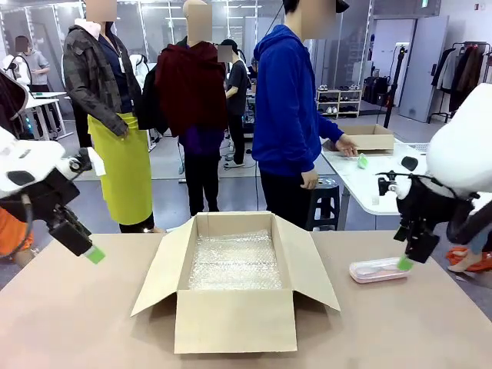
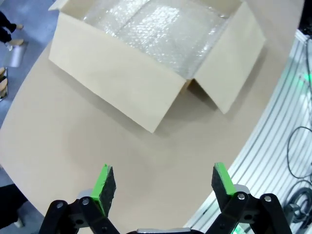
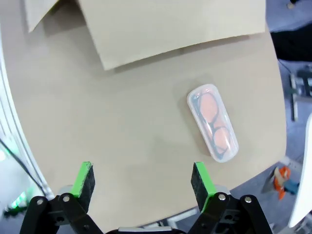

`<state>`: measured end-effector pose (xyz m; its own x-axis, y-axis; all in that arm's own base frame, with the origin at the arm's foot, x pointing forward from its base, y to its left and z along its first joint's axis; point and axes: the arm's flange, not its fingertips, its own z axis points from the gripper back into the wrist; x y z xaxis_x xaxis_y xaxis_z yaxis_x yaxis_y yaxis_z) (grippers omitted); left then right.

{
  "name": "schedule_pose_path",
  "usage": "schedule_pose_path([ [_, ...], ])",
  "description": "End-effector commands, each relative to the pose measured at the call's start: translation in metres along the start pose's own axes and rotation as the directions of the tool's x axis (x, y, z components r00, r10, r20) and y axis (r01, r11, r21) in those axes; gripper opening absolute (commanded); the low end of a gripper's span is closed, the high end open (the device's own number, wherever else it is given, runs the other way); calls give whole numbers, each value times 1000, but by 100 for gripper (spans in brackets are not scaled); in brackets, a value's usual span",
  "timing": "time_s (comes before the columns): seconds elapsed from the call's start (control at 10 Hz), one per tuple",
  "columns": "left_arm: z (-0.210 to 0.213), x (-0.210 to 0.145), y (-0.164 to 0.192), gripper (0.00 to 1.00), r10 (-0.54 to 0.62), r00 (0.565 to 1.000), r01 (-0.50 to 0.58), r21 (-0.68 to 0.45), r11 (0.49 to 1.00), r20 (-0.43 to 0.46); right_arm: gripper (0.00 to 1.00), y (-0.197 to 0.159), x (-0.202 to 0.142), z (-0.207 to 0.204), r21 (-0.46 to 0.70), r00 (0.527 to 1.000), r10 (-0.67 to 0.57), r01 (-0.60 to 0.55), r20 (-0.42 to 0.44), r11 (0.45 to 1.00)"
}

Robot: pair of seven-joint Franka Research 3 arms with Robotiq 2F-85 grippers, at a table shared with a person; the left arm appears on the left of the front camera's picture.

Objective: Pack the glasses set securely to prepare it for shipping.
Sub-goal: Place the Glasses case inside the Package Box.

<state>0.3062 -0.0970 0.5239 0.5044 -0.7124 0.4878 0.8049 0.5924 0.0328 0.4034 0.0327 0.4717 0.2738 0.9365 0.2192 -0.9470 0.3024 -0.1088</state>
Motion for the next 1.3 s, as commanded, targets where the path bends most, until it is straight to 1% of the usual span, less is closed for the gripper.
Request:
schedule_pose_path([
  [0.0, 8, -17, -12, 100, -21, 999, 23, -34, 999, 35, 100, -25, -1, -3, -6, 993, 115, -116, -27, 993],
  [0.1, 6, -16, -10, 100, -22, 1000, 23, -32, 999, 20, 100, -23, 6, -2, -49, 999, 16, -14, 29, 999],
  [0.2, 10, -2, -4, 100, -9, 1000, 9, -5, 1000, 17, 100, -12, -3, 0, 9, 997, 73, -73, -19, 997],
  [0.4, 10, -2, -4, 100, -9, 1000, 9, -5, 1000, 17, 100, -12, -3, 0, 9, 997, 73, -73, -19, 997],
  [0.5, 10, -2, -4, 100, -9, 1000, 9, -5, 1000, 17, 100, -21, 0, -1, -4, 998, 61, -62, -24, 998],
  [0.6, 10, -2, -4, 100, -9, 1000, 9, -5, 1000, 17, 100, -44, -4, -9, 42, 988, 156, -156, -10, 987],
  [0.7, 10, -2, -4, 100, -9, 1000, 9, -5, 1000, 17, 100, -65, -6, -20, 77, 963, 269, -271, 29, 960],
  [0.8, 10, -2, -4, 100, -9, 1000, 9, -5, 1000, 17, 100, -84, -6, -34, 93, 955, 296, -297, 28, 950],
  [1.0, 10, -2, -4, 100, -9, 1000, 9, -5, 1000, 17, 100, -115, -7, -65, 110, 959, 282, -279, -9, 954],
  [1.2, 10, -2, -4, 100, -9, 1000, 9, -5, 1000, 17, 100, -129, -8, -92, 139, 962, 274, -270, -6, 953],
])
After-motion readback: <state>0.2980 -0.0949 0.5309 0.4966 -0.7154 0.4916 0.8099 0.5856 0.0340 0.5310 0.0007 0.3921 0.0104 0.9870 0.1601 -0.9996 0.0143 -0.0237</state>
